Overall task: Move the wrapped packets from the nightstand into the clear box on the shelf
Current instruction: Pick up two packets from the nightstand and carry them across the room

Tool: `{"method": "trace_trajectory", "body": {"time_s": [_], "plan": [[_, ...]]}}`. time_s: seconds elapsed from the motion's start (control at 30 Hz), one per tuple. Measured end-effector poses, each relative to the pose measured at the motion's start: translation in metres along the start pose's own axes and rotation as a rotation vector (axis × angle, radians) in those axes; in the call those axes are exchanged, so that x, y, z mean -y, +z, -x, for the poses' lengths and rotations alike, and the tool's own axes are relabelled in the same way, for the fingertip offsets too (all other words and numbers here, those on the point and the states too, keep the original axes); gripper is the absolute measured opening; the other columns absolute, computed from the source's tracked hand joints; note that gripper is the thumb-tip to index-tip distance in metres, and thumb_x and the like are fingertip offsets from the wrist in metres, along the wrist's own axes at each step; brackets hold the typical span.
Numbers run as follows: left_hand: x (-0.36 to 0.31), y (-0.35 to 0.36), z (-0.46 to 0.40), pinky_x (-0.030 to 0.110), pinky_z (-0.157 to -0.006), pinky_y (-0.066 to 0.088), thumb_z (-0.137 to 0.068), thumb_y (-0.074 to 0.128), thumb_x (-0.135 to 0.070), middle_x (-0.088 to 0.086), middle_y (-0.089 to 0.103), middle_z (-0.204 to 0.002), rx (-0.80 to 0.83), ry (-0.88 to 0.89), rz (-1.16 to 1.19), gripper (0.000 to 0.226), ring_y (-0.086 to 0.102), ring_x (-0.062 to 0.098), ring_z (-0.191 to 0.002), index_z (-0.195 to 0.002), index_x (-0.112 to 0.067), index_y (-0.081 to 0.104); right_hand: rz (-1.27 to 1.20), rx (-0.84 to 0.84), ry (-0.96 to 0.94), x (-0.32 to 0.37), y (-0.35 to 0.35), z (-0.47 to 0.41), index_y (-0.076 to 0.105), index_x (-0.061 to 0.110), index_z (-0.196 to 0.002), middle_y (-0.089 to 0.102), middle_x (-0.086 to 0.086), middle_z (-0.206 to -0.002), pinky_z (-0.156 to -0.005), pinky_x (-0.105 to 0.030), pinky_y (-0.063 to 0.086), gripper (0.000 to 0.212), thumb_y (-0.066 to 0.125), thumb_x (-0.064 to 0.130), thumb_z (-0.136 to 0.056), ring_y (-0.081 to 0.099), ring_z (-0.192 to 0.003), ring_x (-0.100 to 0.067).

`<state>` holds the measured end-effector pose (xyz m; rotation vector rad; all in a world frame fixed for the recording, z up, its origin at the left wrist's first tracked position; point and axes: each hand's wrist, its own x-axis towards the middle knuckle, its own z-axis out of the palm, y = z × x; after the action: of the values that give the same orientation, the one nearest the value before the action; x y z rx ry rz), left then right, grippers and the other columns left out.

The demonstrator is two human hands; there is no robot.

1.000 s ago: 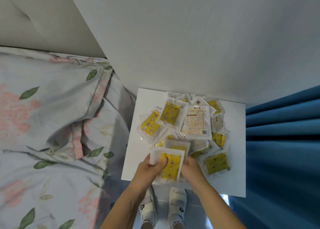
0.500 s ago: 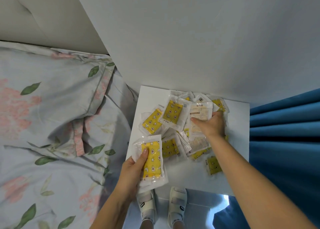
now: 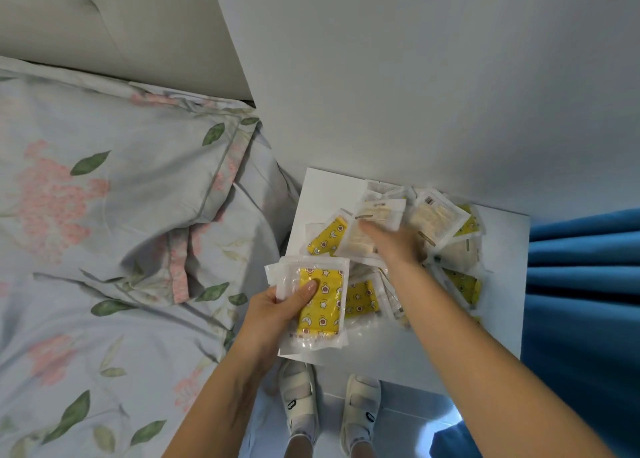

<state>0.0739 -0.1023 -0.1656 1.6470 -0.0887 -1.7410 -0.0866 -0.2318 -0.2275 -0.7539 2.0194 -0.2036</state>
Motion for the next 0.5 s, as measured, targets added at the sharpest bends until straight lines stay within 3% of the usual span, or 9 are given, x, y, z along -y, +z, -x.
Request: {"method": "trace_trajectory", "body": {"time_s": [0.13,0.3,0.4,0.5], "plan": [[-0.003,-0.004,0.001,0.042,-0.072,0.061,-0.067,0.074,-0.026,0.017,0.075,-0.09,-0.026,-0.006,-0.016,0.039,0.074,0.03,-0.078,-0.096,-0.001,0.071,0.314,-0.041,-0.077,0.009,0.015,-0.004,0.059,0.015,-0.126,0.028,-0.013,-0.148,-0.101,-0.045,0.037,0.071,0.07,0.06,-0.072,0.024,-0.134,-0.038],[-0.004,-0.007,0.003,0.042,-0.074,0.06,-0.069,0.075,-0.027,0.015,0.076,-0.086,-0.083,0.006,-0.032,0.035,0.074,0.029,-0.075,-0.093,-0.002,0.072,0.405,-0.038,-0.096,0.017,0.017,-0.012,0.05,0.014,-0.133,0.045,-0.014,-0.138,-0.093,-0.043,0.044,0.079,0.073,0.056,-0.07,0.04,-0.127,-0.037],[-0.005,-0.006,0.005,0.038,-0.069,0.061,-0.076,0.074,-0.023,0.014,0.076,-0.084,-0.101,0.019,-0.03,0.026,0.074,0.026,-0.071,-0.091,-0.003,0.072,0.398,-0.031,-0.156,0.023,0.017,-0.015,0.059,0.011,-0.122,0.047,-0.019,-0.137,-0.07,-0.026,0.039,0.059,0.074,0.046,-0.076,0.046,-0.122,-0.032],[-0.004,-0.005,0.009,0.037,-0.067,0.061,-0.079,0.073,-0.021,0.014,0.076,-0.083,-0.102,0.029,-0.031,0.022,0.074,0.026,-0.071,-0.091,-0.003,0.072,0.341,-0.041,-0.222,0.021,0.015,-0.009,0.064,0.014,-0.114,0.053,-0.017,-0.132,-0.059,-0.017,0.033,0.043,0.073,0.039,-0.08,0.048,-0.122,-0.03]]}}
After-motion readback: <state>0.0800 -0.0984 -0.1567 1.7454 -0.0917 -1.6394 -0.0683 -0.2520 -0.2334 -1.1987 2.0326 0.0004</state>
